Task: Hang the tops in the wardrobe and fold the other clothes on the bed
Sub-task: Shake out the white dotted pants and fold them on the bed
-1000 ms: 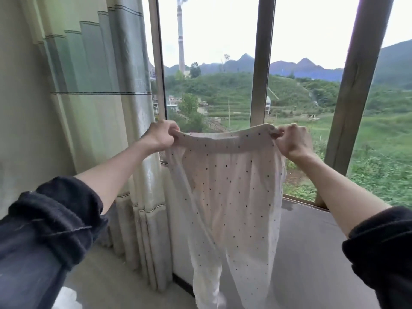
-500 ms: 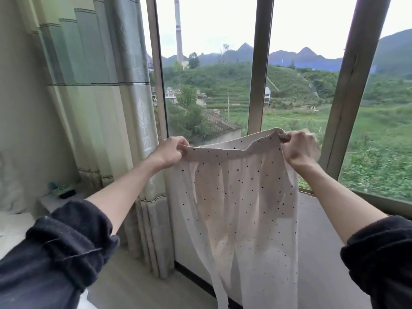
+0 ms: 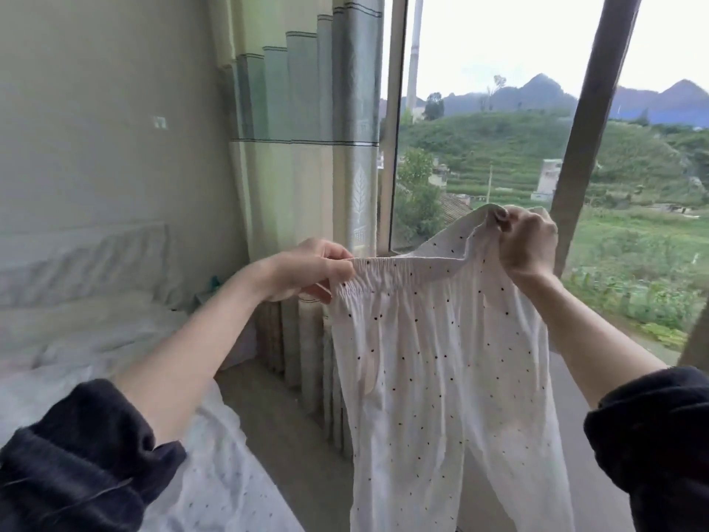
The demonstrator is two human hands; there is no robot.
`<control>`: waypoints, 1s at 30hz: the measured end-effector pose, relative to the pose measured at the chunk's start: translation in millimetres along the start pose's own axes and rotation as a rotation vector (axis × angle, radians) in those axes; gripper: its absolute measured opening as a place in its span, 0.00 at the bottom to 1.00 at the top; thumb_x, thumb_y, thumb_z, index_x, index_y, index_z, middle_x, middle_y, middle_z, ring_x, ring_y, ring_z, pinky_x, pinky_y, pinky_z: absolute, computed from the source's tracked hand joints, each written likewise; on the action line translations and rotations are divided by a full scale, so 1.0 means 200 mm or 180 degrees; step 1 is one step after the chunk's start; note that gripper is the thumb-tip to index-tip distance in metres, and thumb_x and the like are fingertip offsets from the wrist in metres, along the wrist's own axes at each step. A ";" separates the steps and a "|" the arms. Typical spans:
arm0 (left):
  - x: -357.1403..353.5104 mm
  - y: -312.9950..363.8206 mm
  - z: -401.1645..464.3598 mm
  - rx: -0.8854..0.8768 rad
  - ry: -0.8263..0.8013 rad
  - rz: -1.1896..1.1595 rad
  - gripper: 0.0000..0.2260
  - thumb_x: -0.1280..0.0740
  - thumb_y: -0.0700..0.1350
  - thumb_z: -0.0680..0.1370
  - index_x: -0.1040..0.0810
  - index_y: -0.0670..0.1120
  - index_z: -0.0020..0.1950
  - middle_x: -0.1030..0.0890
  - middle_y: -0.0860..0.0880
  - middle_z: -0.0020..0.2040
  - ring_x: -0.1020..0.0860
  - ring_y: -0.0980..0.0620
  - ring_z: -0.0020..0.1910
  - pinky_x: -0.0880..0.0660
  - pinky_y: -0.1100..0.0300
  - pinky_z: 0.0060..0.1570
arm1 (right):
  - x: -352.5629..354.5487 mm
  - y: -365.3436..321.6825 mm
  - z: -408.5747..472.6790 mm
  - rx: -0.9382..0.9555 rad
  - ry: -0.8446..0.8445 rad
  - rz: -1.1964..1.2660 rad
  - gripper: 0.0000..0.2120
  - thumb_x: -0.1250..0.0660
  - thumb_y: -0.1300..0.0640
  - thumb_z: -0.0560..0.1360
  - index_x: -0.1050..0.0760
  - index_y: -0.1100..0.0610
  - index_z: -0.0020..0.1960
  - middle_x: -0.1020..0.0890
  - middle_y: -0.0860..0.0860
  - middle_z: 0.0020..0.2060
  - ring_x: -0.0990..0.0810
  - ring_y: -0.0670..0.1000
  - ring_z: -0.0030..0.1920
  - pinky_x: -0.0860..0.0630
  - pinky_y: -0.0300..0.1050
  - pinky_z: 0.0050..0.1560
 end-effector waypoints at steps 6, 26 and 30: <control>0.51 -0.35 -0.70 0.0486 0.0856 -0.0217 0.08 0.41 0.35 0.77 0.28 0.44 0.40 0.26 0.55 0.26 0.27 0.60 0.24 0.29 0.66 0.23 | -0.46 -0.87 -0.31 0.0766 -0.0546 0.0940 0.13 0.39 0.55 0.78 0.20 0.59 0.56 0.22 0.62 0.54 0.23 0.61 0.50 0.33 0.44 0.48; 1.05 -1.94 -3.75 0.2911 0.2477 -0.0948 0.05 0.38 0.34 0.77 0.25 0.42 0.43 0.25 0.47 0.39 0.25 0.55 0.36 0.28 0.65 0.34 | -1.36 -3.14 -3.13 0.1895 -0.3623 0.1535 0.09 0.36 0.61 0.74 0.18 0.58 0.42 0.18 0.59 0.35 0.22 0.58 0.37 0.35 0.47 0.33; 0.99 -2.11 -3.98 0.3127 0.2621 -0.1292 0.06 0.39 0.33 0.76 0.25 0.41 0.42 0.23 0.45 0.39 0.24 0.51 0.37 0.24 0.61 0.34 | -1.40 -3.30 -3.41 0.2156 -0.3778 0.1492 0.08 0.36 0.62 0.75 0.18 0.63 0.42 0.18 0.61 0.35 0.21 0.59 0.37 0.28 0.50 0.34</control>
Point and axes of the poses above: each hand's wrist, its own z-axis towards the middle knuckle, its own x-axis out of the back of the hand, y = z × x, the point moved 5 cm from there along z, towards the middle knuckle
